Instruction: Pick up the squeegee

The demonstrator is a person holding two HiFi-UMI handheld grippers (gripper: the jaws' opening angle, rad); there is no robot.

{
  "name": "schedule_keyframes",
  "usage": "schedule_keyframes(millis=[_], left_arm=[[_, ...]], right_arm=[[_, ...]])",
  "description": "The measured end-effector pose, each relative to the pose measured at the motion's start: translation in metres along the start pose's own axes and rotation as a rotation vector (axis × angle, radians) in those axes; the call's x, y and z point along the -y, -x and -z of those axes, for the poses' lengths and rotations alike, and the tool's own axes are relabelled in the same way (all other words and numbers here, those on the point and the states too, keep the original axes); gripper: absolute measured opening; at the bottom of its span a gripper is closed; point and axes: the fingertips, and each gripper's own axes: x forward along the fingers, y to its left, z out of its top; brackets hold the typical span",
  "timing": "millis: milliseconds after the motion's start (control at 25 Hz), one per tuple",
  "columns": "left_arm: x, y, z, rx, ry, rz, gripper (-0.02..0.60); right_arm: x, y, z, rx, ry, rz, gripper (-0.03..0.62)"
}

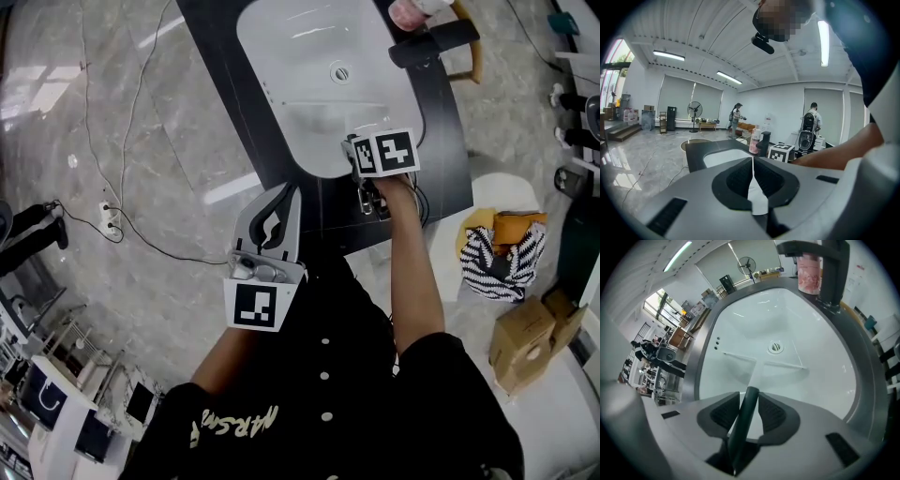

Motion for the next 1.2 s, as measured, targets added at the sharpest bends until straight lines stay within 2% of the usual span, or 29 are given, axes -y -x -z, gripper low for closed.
schedule_keyframes(millis=[160,360,680,1000,1200], left_arm=[[0.002,0.002,-0.001,0.003,-0.004,-0.004,0.018],[0.004,0.004,-0.003,0.001,-0.008,-0.004,0.018],[0.010,0.006,-0.017,0.034,-0.026,0.000,0.018],[0.017,0.017,-0.054,0.109,-0.067,0.002,0.018],[0.018,0.030,-0.084,0.170,-0.102,-0.016,0.018]], right_arm=[[0.001,0.000,0.001,-0.018,-0.064,-0.050,0.113],[0.005,0.010,0.003,0.041,-0.100,-0.027,0.094],[-0.002,0.048,-0.013,0.254,0.001,0.069,0.086],[-0.040,0.103,-0.030,0.474,0.048,0.031,0.086],[-0.073,0.148,-0.043,0.585,0.063,-0.032,0.086]])
